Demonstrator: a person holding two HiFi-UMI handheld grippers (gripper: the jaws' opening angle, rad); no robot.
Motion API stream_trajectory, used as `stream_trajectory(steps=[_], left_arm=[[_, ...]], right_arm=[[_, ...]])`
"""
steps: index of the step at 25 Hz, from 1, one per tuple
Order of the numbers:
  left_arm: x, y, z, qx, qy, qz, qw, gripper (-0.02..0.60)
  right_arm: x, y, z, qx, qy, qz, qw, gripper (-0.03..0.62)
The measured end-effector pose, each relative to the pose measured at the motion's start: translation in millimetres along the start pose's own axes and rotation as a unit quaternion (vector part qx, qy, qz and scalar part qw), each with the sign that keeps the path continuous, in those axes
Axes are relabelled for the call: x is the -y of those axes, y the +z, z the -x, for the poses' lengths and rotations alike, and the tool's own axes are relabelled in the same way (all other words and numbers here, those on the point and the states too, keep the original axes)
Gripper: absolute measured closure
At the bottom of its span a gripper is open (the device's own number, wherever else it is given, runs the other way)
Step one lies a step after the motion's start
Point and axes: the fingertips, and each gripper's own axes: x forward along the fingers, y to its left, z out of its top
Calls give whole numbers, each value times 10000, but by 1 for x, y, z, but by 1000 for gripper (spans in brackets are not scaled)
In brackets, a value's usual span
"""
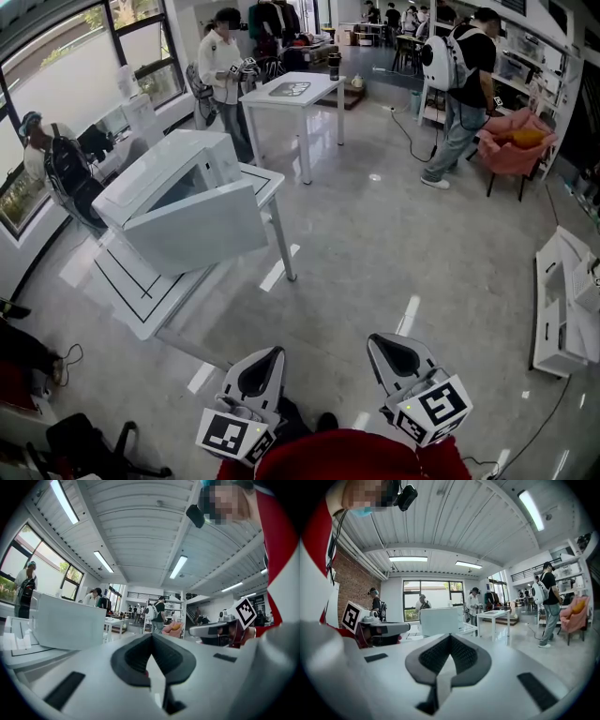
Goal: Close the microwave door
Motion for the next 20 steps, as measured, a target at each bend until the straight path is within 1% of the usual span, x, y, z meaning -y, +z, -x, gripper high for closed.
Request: stream_trajectory(steps=[3,9,16,20], left_arm=[[1,-2,-1,-27,-1,2,10000,571],[-2,-4,-1,-66,92,38,9999,571],[-9,-3,1,-152,326,-50,9993,571],[-14,-1,5,-156,532,-77,9984,571]], right_arm=[[-1,-3,0,24,111,-119,9999,582],[-1,-6,-3,-29,162,-187,9997,582],[0,-1,-11,-22,141,-95,9999,582],[-3,3,-17,-9,295,-26,9996,582]])
